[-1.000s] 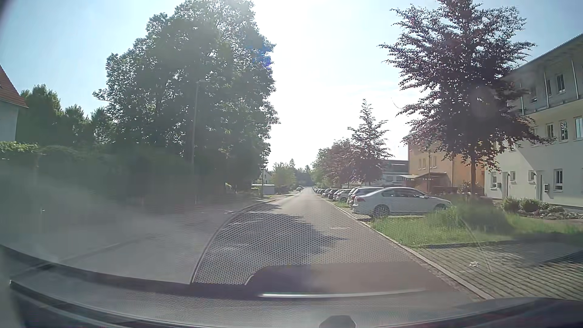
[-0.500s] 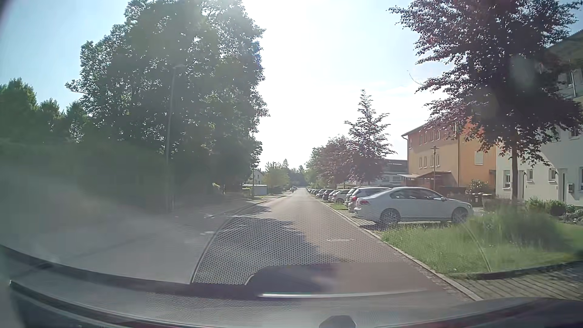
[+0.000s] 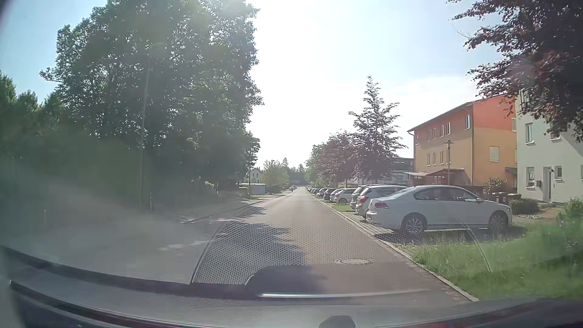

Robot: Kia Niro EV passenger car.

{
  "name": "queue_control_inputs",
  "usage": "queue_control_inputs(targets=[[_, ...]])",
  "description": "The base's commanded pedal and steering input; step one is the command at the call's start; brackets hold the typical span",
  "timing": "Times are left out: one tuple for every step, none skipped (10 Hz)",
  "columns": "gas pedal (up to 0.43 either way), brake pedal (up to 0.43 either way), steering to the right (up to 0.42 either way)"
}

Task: Follow the waypoints while adhering to traffic rules and regulations

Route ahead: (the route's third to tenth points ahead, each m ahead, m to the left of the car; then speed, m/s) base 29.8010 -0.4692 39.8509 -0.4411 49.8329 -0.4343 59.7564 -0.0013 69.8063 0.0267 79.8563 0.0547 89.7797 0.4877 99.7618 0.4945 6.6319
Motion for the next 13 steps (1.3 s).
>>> queue_control_inputs(targets=[[0.118, 0.0, -0.008], [0.118, 0.0, -0.008], [0.118, 0.0, -0.011], [0.118, 0.0, -0.014], [0.118, 0.0, -0.015], [0.118, 0.0, -0.012], [0.118, 0.0, -0.009], [0.118, 0.0, -0.008], [0.118, 0.0, -0.008], [0.118, 0.0, -0.008], [0.118, 0.0, -0.005], [0.118, 0.0, -0.002], [0.118, 0.0, -0.001]])
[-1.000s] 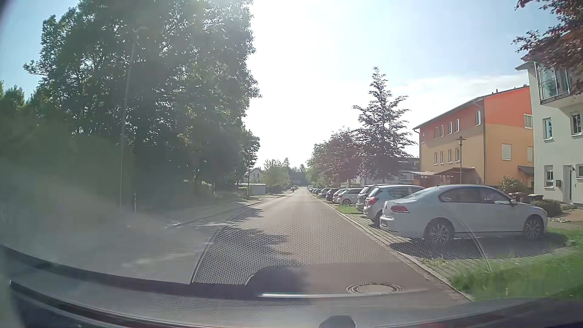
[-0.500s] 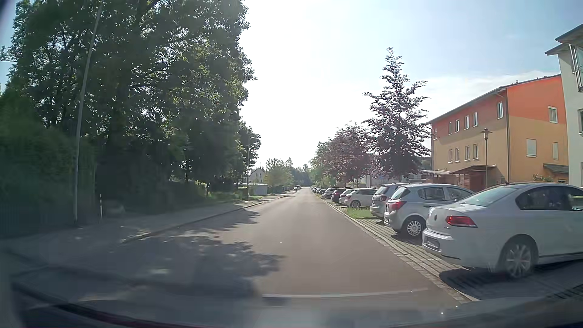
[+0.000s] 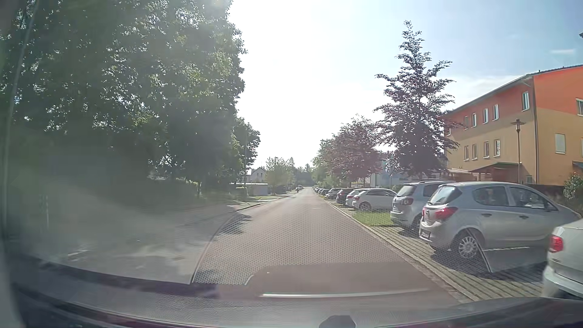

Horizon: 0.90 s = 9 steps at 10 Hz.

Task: Follow the waypoints while adhering to traffic rules and regulations

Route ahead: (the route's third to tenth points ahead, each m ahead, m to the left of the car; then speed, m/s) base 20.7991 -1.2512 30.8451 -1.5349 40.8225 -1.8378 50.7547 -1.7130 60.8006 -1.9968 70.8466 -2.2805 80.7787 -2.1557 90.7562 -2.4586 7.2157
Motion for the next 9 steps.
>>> queue_control_inputs(targets=[[0.118, 0.0, -0.001], [0.118, 0.0, 0.0], [0.118, 0.0, 0.001], [0.118, 0.0, 0.001], [0.118, 0.0, 0.002], [0.118, 0.0, 0.002], [0.118, 0.0, 0.002], [0.11, 0.0, 0.002], [0.087, 0.0, 0.002]])
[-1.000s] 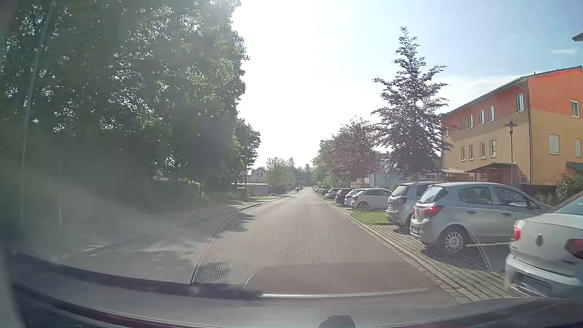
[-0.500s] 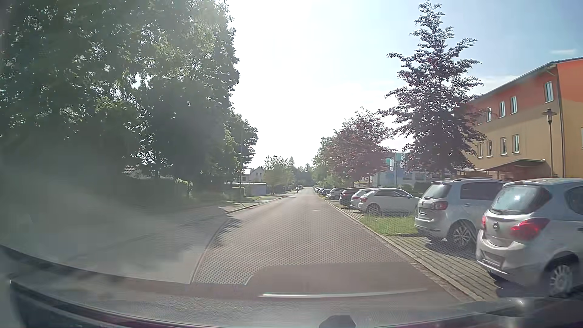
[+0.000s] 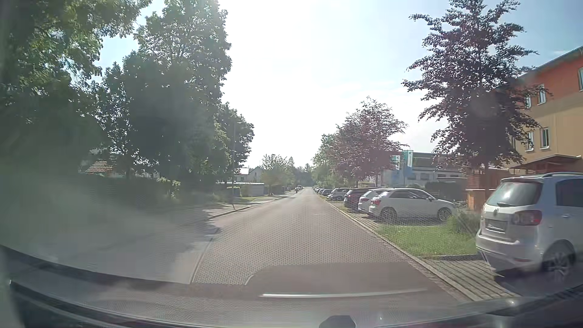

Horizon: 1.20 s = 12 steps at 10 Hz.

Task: Follow the waypoints while adhering to traffic rules and regulations

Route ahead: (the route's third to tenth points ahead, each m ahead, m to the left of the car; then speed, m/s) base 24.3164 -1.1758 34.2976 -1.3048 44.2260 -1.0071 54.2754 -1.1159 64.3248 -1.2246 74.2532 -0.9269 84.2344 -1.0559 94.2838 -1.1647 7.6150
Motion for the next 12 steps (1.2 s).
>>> queue_control_inputs(targets=[[0.087, 0.0, 0.002], [0.087, 0.0, 0.001], [0.079, 0.0, 0.001], [0.059, 0.0, 0.001], [0.0, 0.0, 0.001], [0.0, 0.0, 0.001], [0.0, 0.0, 0.001], [0.0, 0.0, 0.001], [0.0, 0.0, 0.001], [0.0, 0.0, 0.001], [0.0, 0.0, 0.001], [0.0, 0.0, 0.001]])
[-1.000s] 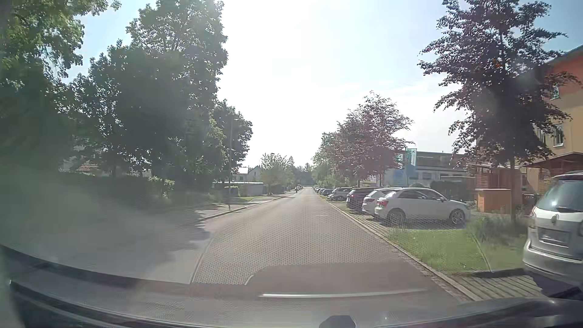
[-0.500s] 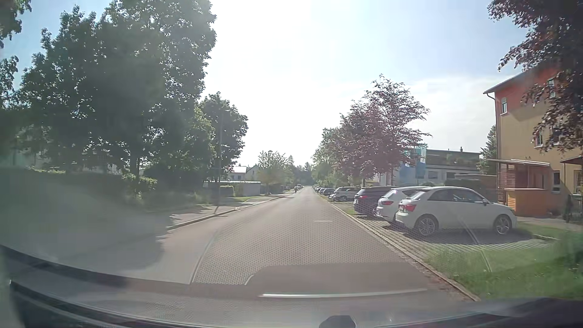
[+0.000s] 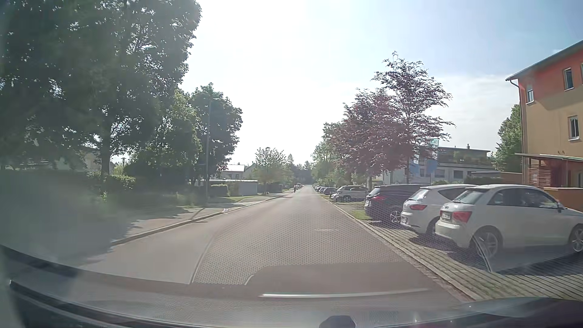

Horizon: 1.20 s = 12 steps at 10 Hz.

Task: Follow the waypoints while adhering to traffic rules and regulations

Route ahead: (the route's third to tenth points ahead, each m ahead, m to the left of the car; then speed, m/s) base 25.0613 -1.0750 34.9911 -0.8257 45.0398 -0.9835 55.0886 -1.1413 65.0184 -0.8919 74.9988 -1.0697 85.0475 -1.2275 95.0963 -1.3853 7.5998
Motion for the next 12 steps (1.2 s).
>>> queue_control_inputs(targets=[[0.0, 0.0, 0.001], [0.0, 0.006, 0.001], [0.0, 0.061, 0.001], [0.0, 0.085, 0.001], [0.0, 0.128, 0.001], [0.0, 0.152, 0.001], [0.0, 0.159, 0.001], [0.0, 0.159, 0.001], [0.0, 0.159, 0.0], [0.0, 0.159, 0.0], [0.0, 0.152, 0.0], [0.0, 0.152, 0.0]])
